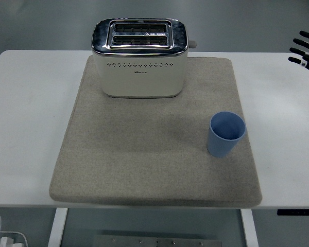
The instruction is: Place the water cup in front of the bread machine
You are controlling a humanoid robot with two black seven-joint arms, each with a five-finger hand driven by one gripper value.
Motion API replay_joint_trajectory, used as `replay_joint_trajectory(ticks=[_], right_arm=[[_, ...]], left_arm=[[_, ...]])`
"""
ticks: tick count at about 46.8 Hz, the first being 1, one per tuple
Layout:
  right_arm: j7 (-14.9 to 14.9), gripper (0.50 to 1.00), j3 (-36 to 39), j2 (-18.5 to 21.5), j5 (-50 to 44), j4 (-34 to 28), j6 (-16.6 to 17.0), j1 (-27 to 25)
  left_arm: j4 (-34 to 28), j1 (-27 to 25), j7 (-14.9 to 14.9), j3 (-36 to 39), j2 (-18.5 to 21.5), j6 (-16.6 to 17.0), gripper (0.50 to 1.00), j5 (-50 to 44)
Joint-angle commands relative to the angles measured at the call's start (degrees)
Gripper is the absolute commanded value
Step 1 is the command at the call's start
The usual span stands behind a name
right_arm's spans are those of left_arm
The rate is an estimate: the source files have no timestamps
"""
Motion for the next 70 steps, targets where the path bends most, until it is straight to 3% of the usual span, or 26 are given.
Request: replay_joint_trajectory(ticks=[1, 12, 18, 25, 31, 40, 49, 55, 58, 63, 69, 70], right_arm=[[0.23, 0.934, -0.06, -0.31, 0.02, -1.58, 0.00, 0.01], [0.59, 0.934, -0.14, -1.98, 3.36, -5.36, -0.11, 0.80], [0.59, 0.934, -0.23, -1.98, 3.45, -8.35, -17.13, 2.47], [0.59, 0.934, -0.32, -1.89, 3.36, -12.57, -31.99, 4.22], [0.59, 0.934, -0.41, -1.98, 3.36, -13.63, -39.38, 5.02], [0.50, 0.934, -1.11, -1.80, 3.28, -14.33, -45.98, 5.46], [0.50, 0.936, -4.53, -1.71, 2.31, -13.54, -45.02, 5.10], [0.50, 0.936, -8.58, -1.98, 2.22, -11.79, -39.41, 5.63], [0.50, 0.936, -8.93, -2.50, 2.31, -10.90, -32.48, 5.55], [0.59, 0.934, -8.06, -5.66, 2.57, -10.55, -17.28, 5.37], [0.59, 0.936, -8.49, -6.55, 2.40, -10.02, -0.84, 5.37], [0.59, 0.936, -8.58, -6.63, 2.31, -10.02, 0.00, 5.37]], left_arm=[[0.00, 0.00, 0.01, 0.00, 0.00, 0.00, 1.000, 0.00], [0.00, 0.00, 0.01, 0.00, 0.00, 0.00, 1.000, 0.00], [0.00, 0.00, 0.01, 0.00, 0.00, 0.00, 1.000, 0.00], [0.00, 0.00, -0.08, 0.00, 0.00, 0.00, 1.000, 0.00], [0.00, 0.00, 0.01, 0.00, 0.00, 0.00, 1.000, 0.00], [0.00, 0.00, 0.01, 0.00, 0.00, 0.00, 1.000, 0.00], [0.00, 0.00, -0.08, 0.00, 0.00, 0.00, 1.000, 0.00], [0.00, 0.00, 0.01, 0.00, 0.00, 0.00, 1.000, 0.00], [0.00, 0.00, 0.01, 0.00, 0.00, 0.00, 1.000, 0.00], [0.00, 0.00, 0.01, 0.00, 0.00, 0.00, 1.000, 0.00], [0.00, 0.00, 0.01, 0.00, 0.00, 0.00, 1.000, 0.00], [0.00, 0.00, 0.01, 0.00, 0.00, 0.00, 1.000, 0.00]])
